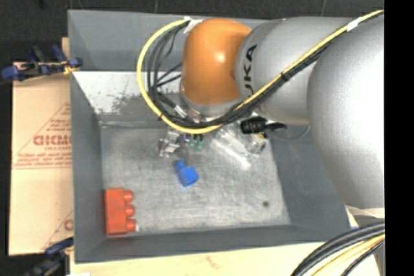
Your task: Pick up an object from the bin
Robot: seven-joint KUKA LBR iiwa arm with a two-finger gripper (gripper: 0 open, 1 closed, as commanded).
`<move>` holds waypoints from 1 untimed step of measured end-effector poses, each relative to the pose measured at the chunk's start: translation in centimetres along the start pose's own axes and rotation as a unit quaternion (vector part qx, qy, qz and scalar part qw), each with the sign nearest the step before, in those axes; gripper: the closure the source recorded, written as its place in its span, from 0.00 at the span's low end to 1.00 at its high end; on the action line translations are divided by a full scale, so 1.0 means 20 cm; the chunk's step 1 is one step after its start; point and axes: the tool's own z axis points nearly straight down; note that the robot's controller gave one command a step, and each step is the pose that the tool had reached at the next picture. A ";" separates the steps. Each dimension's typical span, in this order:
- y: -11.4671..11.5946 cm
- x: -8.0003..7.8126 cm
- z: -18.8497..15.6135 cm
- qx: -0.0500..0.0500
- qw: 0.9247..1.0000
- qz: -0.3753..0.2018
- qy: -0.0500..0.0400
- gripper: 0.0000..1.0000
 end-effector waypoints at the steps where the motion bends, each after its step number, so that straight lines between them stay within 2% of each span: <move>1: 0.00 -0.01 0.00 0.000 1.000 0.000 0.001 1.00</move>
Offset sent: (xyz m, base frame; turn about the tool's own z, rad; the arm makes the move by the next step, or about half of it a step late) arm 0.0000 0.0000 0.0004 0.0000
